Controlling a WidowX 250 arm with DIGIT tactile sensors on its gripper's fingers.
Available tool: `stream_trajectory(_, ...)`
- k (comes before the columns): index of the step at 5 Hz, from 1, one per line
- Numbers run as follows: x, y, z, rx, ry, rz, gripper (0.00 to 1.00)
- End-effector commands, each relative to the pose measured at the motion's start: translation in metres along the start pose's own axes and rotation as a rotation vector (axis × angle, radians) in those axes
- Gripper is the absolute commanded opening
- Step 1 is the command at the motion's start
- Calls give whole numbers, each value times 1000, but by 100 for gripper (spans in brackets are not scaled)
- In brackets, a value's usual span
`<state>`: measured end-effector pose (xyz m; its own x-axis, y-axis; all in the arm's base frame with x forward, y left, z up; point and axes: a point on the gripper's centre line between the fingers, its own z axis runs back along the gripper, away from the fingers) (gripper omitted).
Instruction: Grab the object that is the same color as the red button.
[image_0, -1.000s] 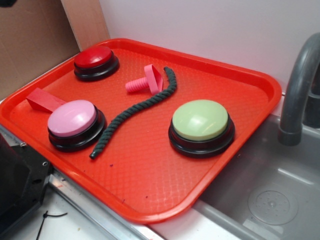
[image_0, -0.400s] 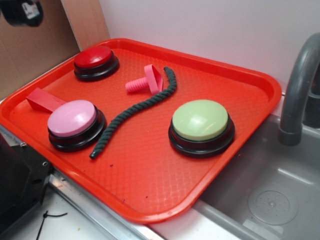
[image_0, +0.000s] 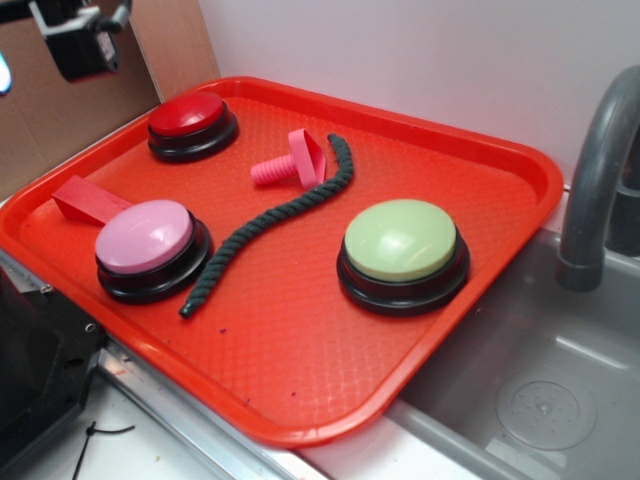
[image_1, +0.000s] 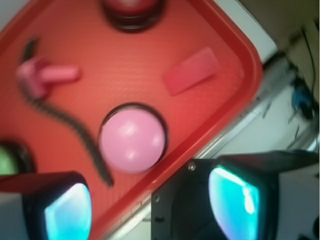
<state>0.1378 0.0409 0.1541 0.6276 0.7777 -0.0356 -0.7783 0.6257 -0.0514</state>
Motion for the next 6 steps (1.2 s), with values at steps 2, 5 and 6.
stream_trajectory(2,33,39,-79,5,-183,713,100)
stream_trajectory(5,82,49,-113,52,-304,823,100)
stream_trajectory(6,90,47,-118,48,-309,830,100)
